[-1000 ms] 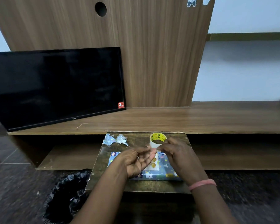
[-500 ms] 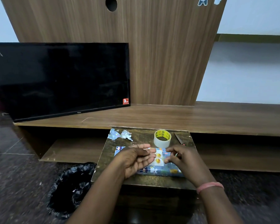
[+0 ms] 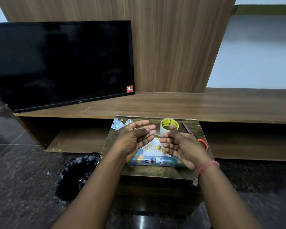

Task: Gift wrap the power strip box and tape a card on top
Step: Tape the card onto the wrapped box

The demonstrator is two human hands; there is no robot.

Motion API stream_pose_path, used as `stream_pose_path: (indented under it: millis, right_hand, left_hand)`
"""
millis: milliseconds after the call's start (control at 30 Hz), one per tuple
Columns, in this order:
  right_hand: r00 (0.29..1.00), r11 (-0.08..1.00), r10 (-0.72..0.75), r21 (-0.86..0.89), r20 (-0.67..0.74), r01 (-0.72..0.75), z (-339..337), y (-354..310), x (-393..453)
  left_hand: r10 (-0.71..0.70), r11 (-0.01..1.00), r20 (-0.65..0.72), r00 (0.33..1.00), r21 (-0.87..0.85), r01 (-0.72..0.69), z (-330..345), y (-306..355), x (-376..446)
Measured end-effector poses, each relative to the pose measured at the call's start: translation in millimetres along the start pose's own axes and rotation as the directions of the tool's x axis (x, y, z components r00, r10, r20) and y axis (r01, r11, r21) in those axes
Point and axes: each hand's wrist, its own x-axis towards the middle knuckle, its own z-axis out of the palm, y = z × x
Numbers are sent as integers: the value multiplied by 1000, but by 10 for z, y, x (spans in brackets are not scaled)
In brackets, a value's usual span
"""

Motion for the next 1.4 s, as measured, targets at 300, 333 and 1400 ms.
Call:
stream_pose_path:
  millis: [300,333,1400]
  right_hand:
    - [1000,999,-5,51,-5,6,69,75,95]
    - [999,999,-41,-29,-27,40,56,86,95]
    - [907,559,-419,-772,51,302,233,-180,566]
  left_hand:
    - [-31,996,2,1000,81,30,-44,-78,30]
    - [-27,993,-7,1000,117,28,-49,-99,28]
    - [47,919,-217,975,392,43,-309,-10,354]
